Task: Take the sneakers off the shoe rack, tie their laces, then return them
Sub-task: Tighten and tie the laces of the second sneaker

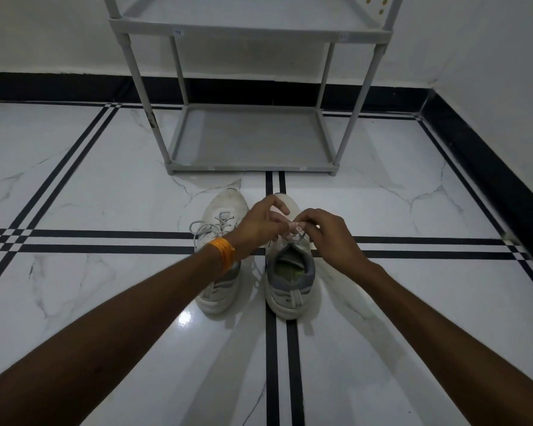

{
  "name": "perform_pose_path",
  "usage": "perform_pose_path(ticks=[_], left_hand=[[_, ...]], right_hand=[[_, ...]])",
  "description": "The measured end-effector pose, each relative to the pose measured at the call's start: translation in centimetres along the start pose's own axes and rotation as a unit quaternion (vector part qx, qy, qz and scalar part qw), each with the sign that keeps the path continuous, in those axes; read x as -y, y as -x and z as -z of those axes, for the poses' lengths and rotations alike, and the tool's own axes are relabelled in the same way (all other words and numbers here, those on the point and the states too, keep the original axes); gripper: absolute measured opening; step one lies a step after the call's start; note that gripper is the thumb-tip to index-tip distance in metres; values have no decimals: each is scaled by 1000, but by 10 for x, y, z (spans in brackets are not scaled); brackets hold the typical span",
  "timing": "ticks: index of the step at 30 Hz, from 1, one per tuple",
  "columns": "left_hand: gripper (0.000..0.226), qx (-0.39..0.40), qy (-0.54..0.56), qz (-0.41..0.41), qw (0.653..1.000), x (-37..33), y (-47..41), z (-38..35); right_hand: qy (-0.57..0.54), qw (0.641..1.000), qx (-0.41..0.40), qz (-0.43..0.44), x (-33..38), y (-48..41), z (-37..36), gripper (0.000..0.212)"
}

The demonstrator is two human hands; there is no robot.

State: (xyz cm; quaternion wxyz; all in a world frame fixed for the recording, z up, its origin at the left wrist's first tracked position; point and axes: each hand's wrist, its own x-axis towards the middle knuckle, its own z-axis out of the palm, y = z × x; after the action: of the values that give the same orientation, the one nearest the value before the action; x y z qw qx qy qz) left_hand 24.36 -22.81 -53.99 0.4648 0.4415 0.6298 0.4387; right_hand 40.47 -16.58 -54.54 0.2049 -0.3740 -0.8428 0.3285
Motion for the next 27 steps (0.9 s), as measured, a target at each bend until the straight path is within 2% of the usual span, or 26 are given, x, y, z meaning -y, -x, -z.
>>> perform_pose_path(ticks=[2, 3, 5, 7, 10, 14, 18, 21, 24, 27], left_hand=[[17, 59, 115, 103, 986, -5, -1, 7], [10, 72, 158, 135, 976, -6, 0, 8], [4, 83, 213, 173, 958, -7, 2, 8], [6, 91, 225, 181, 953, -6, 4, 6], [7, 81, 225, 177, 955, -5, 2, 6], [7, 73, 164, 147, 973, -5, 3, 7], [18, 65, 139, 110, 982, -1, 1, 13], [22, 16, 134, 81, 987, 0, 2, 15], [32, -48, 84, 33, 995, 1, 3, 15], [31, -53, 57, 20, 997, 4, 3, 16]], right_hand=[[-87, 996, -7, -20, -2, -1, 5, 13], [-95, 995, -16, -28, -1, -2, 7, 14], [-53, 997, -55, -19, 0, -2, 8, 15], [-3, 995, -101, 9, 4, 0, 7, 11], [3, 993, -118, 14, 9, 5, 6, 3], [-6, 998, -47, -41, 11, 6, 5, 24], [-44, 998, -27, -35, 11, 1, 9, 20], [-29, 999, -18, -26, 9, -2, 14, 14], [-9, 1000, -20, -15, 8, -1, 14, 16], [-1, 1000, -18, -10, 7, 3, 12, 18]])
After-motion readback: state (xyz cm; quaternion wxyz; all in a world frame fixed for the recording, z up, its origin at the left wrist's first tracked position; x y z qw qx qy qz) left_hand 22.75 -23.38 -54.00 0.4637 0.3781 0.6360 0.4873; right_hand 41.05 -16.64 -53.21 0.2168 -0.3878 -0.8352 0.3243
